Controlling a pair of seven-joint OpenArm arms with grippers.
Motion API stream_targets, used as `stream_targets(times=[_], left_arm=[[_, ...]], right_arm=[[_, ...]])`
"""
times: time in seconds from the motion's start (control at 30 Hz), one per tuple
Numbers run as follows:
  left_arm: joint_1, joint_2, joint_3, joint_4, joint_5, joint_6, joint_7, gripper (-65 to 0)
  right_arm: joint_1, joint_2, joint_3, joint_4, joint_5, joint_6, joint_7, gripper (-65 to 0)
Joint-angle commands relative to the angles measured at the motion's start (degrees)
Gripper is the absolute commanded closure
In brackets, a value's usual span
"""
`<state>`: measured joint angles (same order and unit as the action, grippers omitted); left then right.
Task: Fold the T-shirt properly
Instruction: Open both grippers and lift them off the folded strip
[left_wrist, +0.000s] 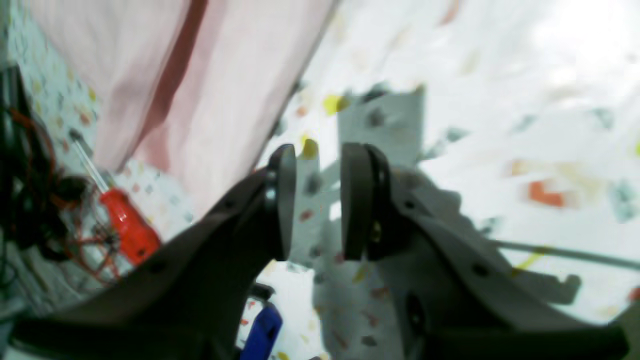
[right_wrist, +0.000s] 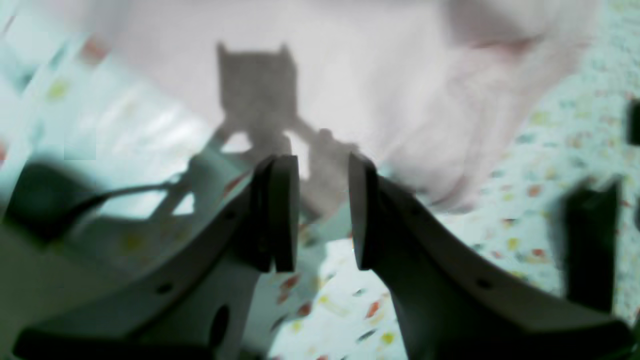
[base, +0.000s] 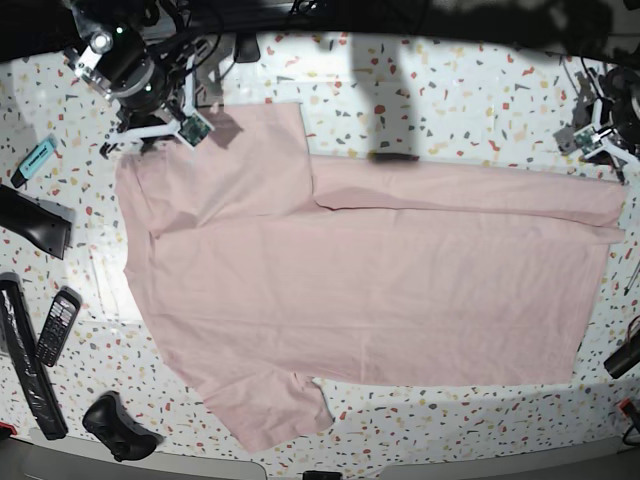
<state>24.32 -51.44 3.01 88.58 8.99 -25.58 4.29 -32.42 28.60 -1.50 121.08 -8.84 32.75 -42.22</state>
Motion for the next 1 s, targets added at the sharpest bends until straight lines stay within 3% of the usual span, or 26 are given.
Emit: stream_targets(times=[0.0, 0.3, 0.63, 0.73, 0.97], left_arm=[[0.37, -0.92, -0.72, 1.40, -0.02, 0.90, -0.79, -14.6], [1.40, 0.26, -0.72, 2.64, -0.02, 0.90, 1.05, -14.6], [1.40, 0.31, -0.72, 2.64, -0.02, 0.90, 1.11, -14.7], [1.38, 0.31, -0.72, 2.64, 0.00, 0.92, 1.11, -14.6], [1.38, 0.33, -0.72, 2.64, 0.68, 1.09, 1.31, -14.6]], right_arm=[[-0.63, 0.94, 0.35, 1.20, 0.37, 0.63, 0.90, -16.7], [-1.57, 2.34, 0.35, 1.18, -1.92, 2.03, 1.01, -16.7], [-1.57, 7.50, 0.35, 1.16, -4.68, 2.05, 1.09, -16.7], [-1.57, 8.57, 0.35, 1.16, -4.68, 3.58, 1.36, -16.7], [-1.53, 8.52, 0.35, 1.11, -5.70, 3.91, 5.55, -16.7]])
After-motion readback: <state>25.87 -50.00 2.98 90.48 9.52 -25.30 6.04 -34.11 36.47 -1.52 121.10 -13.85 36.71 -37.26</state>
